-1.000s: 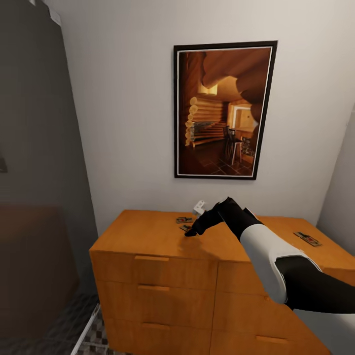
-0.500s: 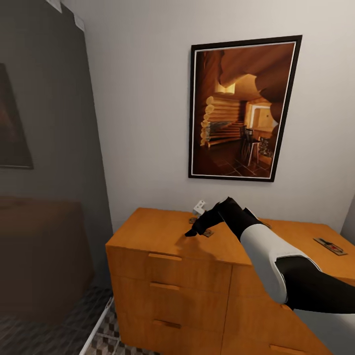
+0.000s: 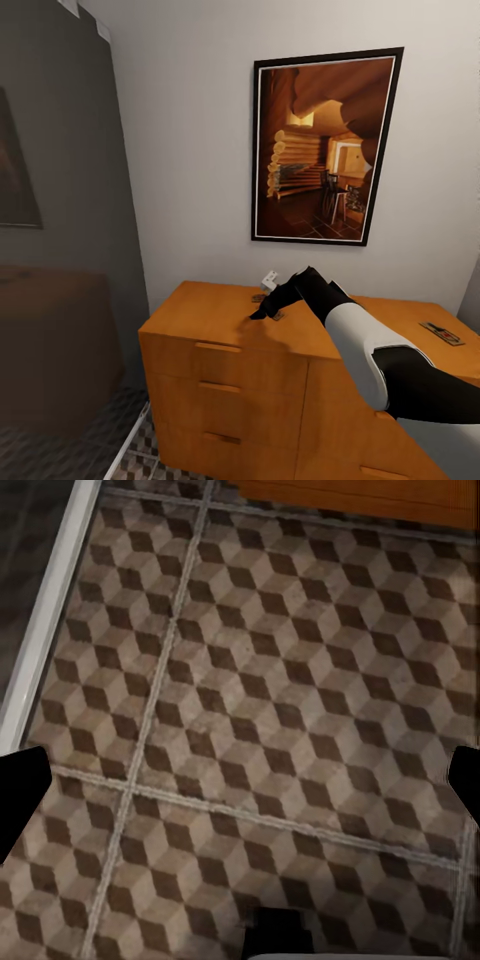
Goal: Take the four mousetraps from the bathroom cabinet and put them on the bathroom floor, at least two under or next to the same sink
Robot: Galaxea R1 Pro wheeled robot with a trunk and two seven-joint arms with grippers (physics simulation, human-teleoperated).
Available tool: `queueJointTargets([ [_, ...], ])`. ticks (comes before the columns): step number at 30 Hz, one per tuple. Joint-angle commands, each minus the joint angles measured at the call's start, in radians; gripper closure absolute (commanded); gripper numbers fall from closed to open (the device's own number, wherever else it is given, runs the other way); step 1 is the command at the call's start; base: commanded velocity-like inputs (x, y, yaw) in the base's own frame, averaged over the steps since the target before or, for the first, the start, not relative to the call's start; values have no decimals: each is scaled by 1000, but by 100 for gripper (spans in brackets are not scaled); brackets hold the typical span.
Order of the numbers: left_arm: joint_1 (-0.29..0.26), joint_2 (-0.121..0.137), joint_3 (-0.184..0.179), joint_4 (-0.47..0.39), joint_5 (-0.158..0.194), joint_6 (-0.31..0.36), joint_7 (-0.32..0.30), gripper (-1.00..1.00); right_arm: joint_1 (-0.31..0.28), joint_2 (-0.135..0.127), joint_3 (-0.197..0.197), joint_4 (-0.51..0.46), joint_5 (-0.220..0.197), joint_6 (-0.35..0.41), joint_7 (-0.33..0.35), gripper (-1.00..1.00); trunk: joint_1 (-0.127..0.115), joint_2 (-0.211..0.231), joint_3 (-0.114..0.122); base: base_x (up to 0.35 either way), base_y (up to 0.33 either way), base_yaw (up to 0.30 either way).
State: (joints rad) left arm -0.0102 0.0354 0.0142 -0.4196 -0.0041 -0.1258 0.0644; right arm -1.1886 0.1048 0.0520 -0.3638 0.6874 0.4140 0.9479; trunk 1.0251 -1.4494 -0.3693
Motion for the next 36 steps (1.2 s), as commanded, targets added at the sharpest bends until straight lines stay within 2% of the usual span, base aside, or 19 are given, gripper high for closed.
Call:
queueJointTargets([
  [1,-1,0,1,0,0,-3,2,-100,0,0,2,-2,3,6,0,-100,0,-1,-1,0,-144,1],
  [5,-1,0,1,0,0,-3,2,-100,0,0,1,-2,3,6,-46,-100,0,-1,-1,0,-147,0],
  [7,-1,0,1,0,0,-3,2,-100,0,0,-6,-2,2,6,-103,-100,0,-1,-1,0,-92,0],
  [9,-1,0,1,0,0,-3,2,-100,0,0,-18,-1,2,6,-128,-100,0,-1,-1,0,-52,0],
  [14,-1,0,1,0,0,-3,2,-100,0,1,-84,-2,2,6,-164,-100,0,-1,-1,0,-25,0],
  [15,-1,0,1,0,0,-3,2,-100,0,1,-117,-2,2,6,-171,-100,0,-1,-1,0,-10,0],
  [16,-1,0,1,0,0,-3,2,-100,0,1,-132,-2,2,6,-174,-100,0,-1,-1,0,-8,0],
  [21,-1,0,1,-1,0,-3,2,-100,0,1,-180,-1,4,6,-185,-100,0,-1,-1,0,-4,0],
  [36,-1,0,1,-1,0,-3,2,-100,0,2,-196,1,6,7,-268,-100,0,-1,-1,0,0,0],
])
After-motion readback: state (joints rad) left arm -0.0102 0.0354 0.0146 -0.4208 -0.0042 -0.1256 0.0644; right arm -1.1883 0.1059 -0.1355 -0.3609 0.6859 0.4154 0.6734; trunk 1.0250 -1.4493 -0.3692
